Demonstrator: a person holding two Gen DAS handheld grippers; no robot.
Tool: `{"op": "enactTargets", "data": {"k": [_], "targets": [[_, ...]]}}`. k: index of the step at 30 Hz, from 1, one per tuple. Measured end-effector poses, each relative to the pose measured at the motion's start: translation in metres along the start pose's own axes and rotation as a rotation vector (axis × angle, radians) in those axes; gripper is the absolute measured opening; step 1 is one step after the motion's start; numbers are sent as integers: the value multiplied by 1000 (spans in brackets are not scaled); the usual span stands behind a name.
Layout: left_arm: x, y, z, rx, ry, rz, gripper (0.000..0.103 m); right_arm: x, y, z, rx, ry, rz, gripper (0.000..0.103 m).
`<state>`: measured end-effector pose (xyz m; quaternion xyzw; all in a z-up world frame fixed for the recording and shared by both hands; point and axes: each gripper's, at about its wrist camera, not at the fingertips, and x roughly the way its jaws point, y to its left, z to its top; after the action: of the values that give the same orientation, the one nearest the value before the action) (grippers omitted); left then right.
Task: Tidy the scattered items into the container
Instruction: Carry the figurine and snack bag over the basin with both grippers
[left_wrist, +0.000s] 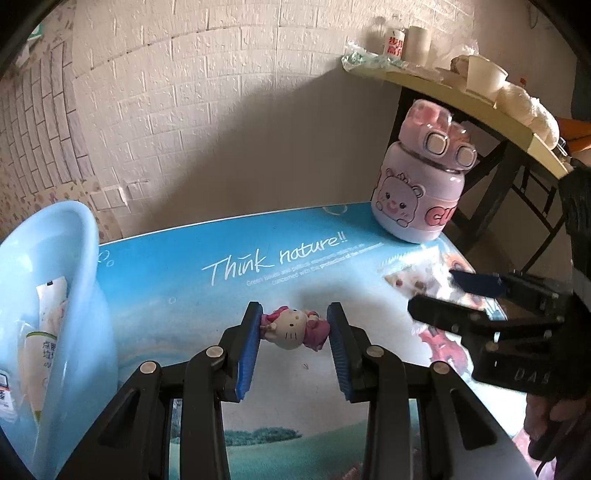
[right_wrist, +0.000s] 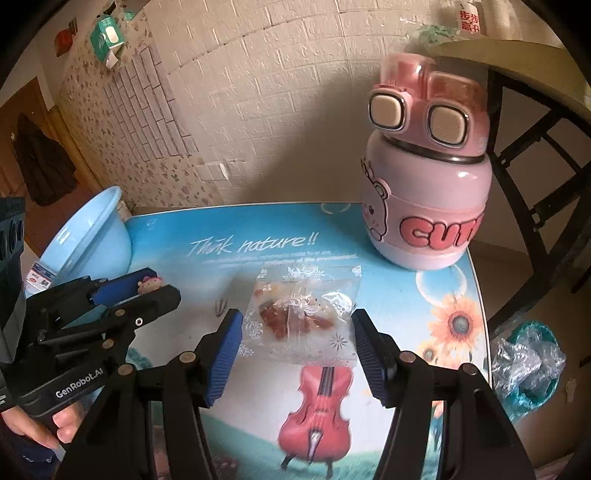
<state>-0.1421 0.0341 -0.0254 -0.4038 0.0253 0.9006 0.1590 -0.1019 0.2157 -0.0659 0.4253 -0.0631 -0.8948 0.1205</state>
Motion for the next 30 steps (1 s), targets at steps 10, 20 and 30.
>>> {"op": "enactTargets", "data": {"k": [10,20,30], "targets": [[-24,-4,-5,-13,-24,2,34,-17,8,-13,25,6,3,62],[-60,8,0,-41,-95,12,34,-43,34,-3,-22,-46,25,62],[-92,31,0,-85,-156,33,34,-47,81,2,-67,-72,81,62]]}}
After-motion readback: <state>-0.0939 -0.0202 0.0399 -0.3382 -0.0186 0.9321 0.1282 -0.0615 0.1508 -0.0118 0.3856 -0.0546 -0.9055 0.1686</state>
